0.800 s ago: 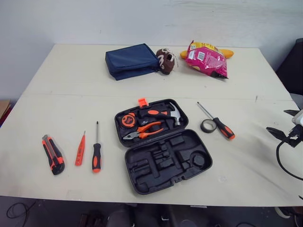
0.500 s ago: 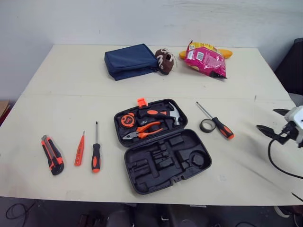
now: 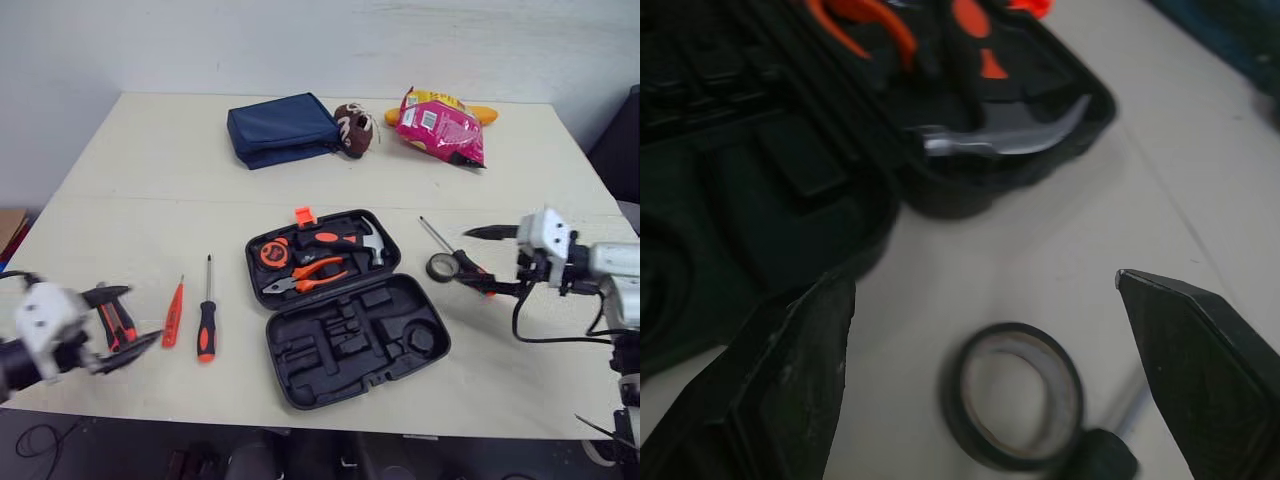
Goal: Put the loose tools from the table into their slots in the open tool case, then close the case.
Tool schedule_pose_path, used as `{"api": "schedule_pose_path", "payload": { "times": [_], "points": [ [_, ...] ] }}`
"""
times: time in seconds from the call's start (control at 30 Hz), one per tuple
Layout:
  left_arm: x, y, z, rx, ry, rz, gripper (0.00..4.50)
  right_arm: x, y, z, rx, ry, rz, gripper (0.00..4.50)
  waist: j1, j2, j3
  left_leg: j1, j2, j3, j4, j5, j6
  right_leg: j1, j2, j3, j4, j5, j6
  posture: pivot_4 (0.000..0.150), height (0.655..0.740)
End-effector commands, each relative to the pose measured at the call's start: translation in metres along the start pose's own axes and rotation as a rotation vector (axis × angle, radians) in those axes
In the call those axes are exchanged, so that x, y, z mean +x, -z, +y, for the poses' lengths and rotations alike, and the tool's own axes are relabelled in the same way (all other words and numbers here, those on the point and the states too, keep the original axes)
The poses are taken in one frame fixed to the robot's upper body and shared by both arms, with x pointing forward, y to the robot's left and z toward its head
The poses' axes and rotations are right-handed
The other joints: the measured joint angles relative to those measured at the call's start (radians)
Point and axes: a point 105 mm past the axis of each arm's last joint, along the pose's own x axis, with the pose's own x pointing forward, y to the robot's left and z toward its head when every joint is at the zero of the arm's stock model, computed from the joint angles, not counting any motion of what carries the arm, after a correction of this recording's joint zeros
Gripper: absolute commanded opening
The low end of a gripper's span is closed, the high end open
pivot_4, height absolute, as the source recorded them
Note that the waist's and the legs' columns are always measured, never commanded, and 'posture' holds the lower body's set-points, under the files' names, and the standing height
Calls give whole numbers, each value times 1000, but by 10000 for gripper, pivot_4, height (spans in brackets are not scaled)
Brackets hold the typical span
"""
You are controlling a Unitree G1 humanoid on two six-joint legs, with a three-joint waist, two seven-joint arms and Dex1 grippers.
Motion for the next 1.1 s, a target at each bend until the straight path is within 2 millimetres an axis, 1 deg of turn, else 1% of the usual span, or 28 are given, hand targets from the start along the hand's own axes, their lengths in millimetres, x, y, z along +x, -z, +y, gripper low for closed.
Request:
{"api": "schedule_pose_path", "payload": {
  "times": [0.03, 0.07, 0.1, 0.17, 0.23, 0.27, 0.3, 0.33, 0.37, 0.47, 0.53, 0.67, 0.8, 0.97, 1.1],
  "points": [
    [19, -6, -10, 8, 44, 28, 40919, 2, -7, -6, -40, -3, 1, 34540, 1, 0, 0, 0, 0, 0, 0, 0, 0, 0, 0, 0, 0, 0, 0, 1500, 7400],
    [26, -8, -15, 15, 87, 29, 39762, 5, -5, -6, -54, -13, 16, 31333, 0, 0, 0, 0, 0, 0, 0, 0, 0, 0, 0, 0, 0, 0, 0, 1500, 7400],
    [34, -5, -16, 34, 107, 52, 36767, 8, -2, -6, -73, -23, 32, 26254, 0, 0, 0, 0, 0, 0, 0, 1, -1, 0, 0, 1, 0, 0, 0, 1500, 7400],
    [47, -3, -19, 51, 141, 76, 27779, 12, -2, -8, -90, -32, 36, 16359, 0, 0, 0, 0, 0, 0, 1, 1, -1, 0, 0, 1, 0, 0, 0, 1500, 7400],
    [57, -1, -19, 50, 151, 87, 18641, 15, -3, -9, -95, -39, 28, 6763, -2, 0, 0, 0, 0, 0, 1, 1, -1, 0, 1, 1, 0, 0, 0, 1500, 7400],
    [60, 0, -20, 49, 158, 90, 13911, 17, -3, -8, -103, -48, 27, 1284, -3, 0, 0, 0, 0, 1, 1, 1, -1, 0, 1, 2, 0, 0, 0, 1500, 7400],
    [64, 1, -23, 44, 173, 93, 10066, 19, -2, -8, -111, -54, 28, 0, -3, 0, 0, 0, 0, 1, 1, 1, -1, -1, 1, 2, 0, 0, 0, 1500, 7400],
    [66, 1, -25, 40, 184, 95, 4467, 21, -2, -8, -118, -58, 30, 0, -4, 0, 0, 0, 0, 1, 1, 2, -2, -1, 2, 2, 0, 0, 0, 1500, 7400],
    [69, 2, -27, 38, 195, 96, 346, 24, -2, -7, -124, -62, 28, 0, -4, 0, 0, 0, 0, 1, 1, 2, -2, -1, 2, 3, 0, 0, 0, 1500, 7400],
    [80, 5, -36, 59, 237, 113, 346, 36, -3, -10, -158, -51, 32, 0, -3, 0, 0, 0, 0, 1, 1, 4, -3, -1, 2, 3, 1, 0, 0, 1500, 7400],
    [85, 3, -37, 53, 235, 109, 346, 42, -1, -9, -179, -55, 43, 0, -1, 0, 0, 0, 0, 1, 2, 4, -3, -1, 2, 3, 1, 0, 0, 1500, 7400],
    [93, -1, -40, 49, 248, 90, 346, 48, -1, -8, -192, -59, 34, 0, 2, 0, 0, 0, 0, 1, 2, 4, -3, -1, 2, 3, 1, 0, 0, 1500, 7400],
    [105, -4, -49, 47, 279, 89, 346, 58, -1, -4, -194, -71, 26, 0, 1, 0, 0, 0, 0, 1, 2, 4, -3, -1, 2, 3, 2, 0, 0, 1500, 7400],
    [118, -8, -62, 21, 331, 73, 346, 63, 2, -4, -203, -67, 47, 0, 0, 0, 0, 0, 0, 1, 3, 5, -3, -1, 2, 3, 3, 0, 0, 1500, 7400],
    [125, -11, -63, 29, 326, 67, 346, 65, 3, -4, -203, -70, 50, 0, 1, 0, 0, 0, 0, 1, 3, 5, -4, -1, 2, 3, 3, 0, 0, 1500, 7400]
  ]
}}
